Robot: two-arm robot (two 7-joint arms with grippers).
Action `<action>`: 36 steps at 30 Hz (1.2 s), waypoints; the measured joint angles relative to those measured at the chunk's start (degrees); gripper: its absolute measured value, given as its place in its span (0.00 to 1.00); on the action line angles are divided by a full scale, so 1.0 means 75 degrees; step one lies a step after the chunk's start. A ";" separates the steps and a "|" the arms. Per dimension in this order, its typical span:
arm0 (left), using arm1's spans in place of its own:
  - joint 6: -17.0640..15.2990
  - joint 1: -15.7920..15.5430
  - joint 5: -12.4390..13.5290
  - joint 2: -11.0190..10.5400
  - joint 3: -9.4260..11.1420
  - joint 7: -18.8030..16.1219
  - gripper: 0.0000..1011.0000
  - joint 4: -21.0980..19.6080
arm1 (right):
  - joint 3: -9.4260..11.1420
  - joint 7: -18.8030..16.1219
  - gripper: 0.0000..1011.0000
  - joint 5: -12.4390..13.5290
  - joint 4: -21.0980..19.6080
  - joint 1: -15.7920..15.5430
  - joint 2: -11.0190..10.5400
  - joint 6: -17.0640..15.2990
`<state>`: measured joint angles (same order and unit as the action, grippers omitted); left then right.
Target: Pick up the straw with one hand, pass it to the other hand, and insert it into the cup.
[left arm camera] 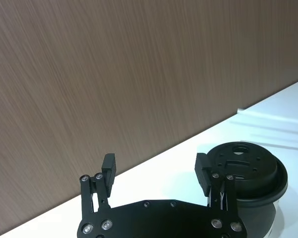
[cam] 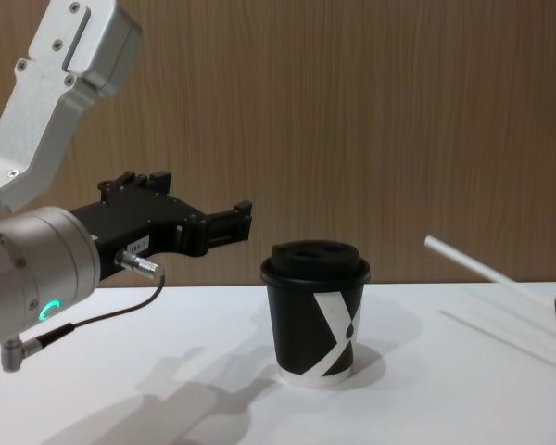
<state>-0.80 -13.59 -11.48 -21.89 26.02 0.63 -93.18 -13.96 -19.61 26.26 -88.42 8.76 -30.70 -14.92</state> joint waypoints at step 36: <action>0.0148 0.0036 -0.0125 -0.0159 -0.0082 0.0499 0.99 -0.0630 | 0.0735 -0.0714 0.00 0.1353 -0.1259 -0.0744 0.1339 0.3206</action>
<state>0.32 -13.32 -12.42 -23.09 25.41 4.37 -97.90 -8.45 -24.97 36.41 -97.87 3.18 -20.65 9.13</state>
